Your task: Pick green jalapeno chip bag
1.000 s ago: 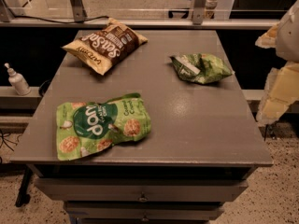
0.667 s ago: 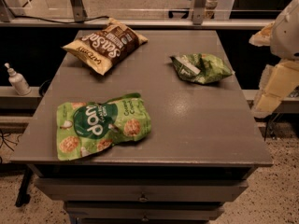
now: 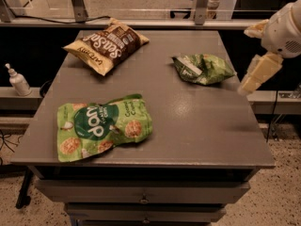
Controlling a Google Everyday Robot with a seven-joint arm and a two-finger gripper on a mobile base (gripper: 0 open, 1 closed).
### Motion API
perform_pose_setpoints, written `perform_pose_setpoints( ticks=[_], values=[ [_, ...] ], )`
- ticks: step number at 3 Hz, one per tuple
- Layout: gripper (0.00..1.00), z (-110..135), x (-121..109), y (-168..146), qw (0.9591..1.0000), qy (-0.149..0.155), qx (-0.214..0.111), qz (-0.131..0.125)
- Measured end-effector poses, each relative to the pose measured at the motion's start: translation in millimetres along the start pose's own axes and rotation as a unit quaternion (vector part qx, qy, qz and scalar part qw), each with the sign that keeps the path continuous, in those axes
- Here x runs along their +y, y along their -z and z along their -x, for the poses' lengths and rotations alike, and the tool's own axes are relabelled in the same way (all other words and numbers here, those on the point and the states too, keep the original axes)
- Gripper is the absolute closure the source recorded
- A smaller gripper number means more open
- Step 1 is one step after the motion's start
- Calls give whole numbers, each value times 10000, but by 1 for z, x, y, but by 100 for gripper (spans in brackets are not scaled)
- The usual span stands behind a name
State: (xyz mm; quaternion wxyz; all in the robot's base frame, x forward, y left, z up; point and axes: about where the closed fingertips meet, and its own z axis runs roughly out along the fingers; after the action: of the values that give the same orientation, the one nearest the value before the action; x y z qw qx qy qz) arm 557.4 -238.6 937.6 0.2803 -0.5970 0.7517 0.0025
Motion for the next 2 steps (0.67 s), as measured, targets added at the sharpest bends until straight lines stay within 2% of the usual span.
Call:
perform_pose_setpoints(
  ticks=[1, 2],
  values=[
    [0, -17, -44, -40, 9996, -160, -181, -161],
    [0, -27, -71, -81, 9990, -377, -213, -80]
  ],
)
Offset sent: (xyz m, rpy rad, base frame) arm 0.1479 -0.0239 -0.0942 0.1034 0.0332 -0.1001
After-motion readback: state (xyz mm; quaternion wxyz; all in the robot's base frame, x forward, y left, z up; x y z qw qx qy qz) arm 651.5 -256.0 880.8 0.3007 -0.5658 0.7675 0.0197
